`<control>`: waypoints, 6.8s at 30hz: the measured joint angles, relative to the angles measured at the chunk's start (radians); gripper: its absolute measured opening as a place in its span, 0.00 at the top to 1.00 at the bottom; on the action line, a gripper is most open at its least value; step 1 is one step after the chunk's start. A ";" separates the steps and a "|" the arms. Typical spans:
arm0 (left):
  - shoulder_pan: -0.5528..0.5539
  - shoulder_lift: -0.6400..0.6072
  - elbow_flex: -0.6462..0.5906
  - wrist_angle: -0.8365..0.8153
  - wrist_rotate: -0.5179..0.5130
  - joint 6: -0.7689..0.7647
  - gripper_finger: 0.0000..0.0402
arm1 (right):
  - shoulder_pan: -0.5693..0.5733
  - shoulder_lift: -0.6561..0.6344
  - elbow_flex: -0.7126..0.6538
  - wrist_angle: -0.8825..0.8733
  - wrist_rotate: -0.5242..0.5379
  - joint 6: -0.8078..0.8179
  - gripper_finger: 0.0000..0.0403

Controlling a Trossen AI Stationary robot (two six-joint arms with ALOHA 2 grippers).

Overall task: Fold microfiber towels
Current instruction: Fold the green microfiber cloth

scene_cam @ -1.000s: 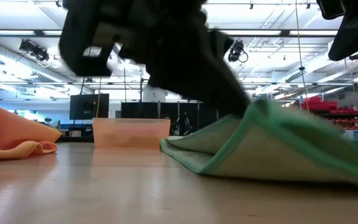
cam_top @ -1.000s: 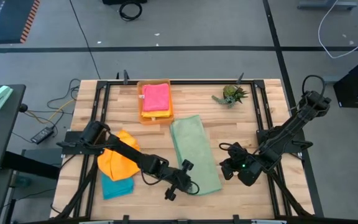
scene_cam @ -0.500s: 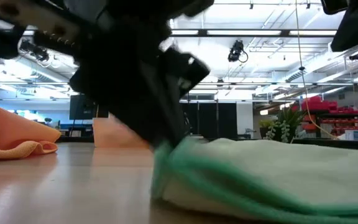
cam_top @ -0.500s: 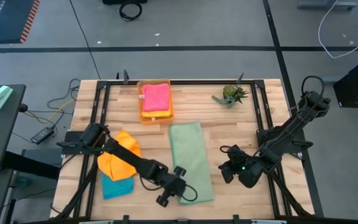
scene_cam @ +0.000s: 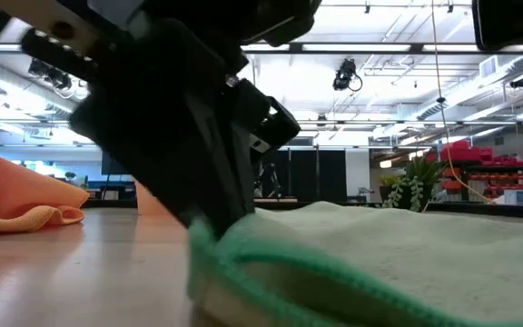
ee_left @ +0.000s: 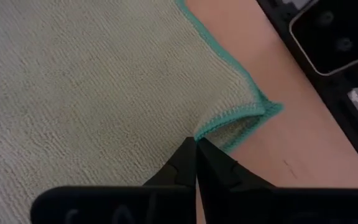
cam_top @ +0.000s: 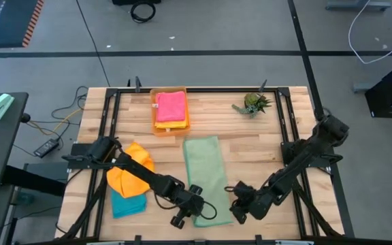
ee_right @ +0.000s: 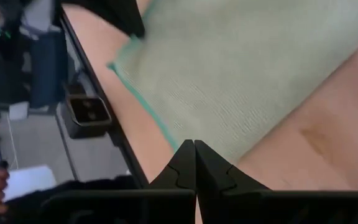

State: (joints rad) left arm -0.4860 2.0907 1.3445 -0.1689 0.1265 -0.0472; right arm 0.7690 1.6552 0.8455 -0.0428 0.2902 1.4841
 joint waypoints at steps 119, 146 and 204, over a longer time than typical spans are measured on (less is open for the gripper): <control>-0.167 -0.014 -0.140 0.358 -0.180 0.426 0.48 | 0.124 0.135 0.011 0.224 -0.004 -1.146 0.61; -0.105 0.034 -0.138 0.329 -0.032 0.210 0.80 | 0.104 0.201 0.011 0.323 -0.089 -1.230 0.60; -0.085 -0.320 -0.143 0.037 -0.447 -0.794 1.00 | -0.268 -0.276 0.010 -0.262 -0.154 -0.747 0.99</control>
State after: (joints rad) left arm -0.5715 1.7706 1.2015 -0.1314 -0.3203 -0.8409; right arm 0.5009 1.3788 0.8553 -0.3045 0.1364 0.7370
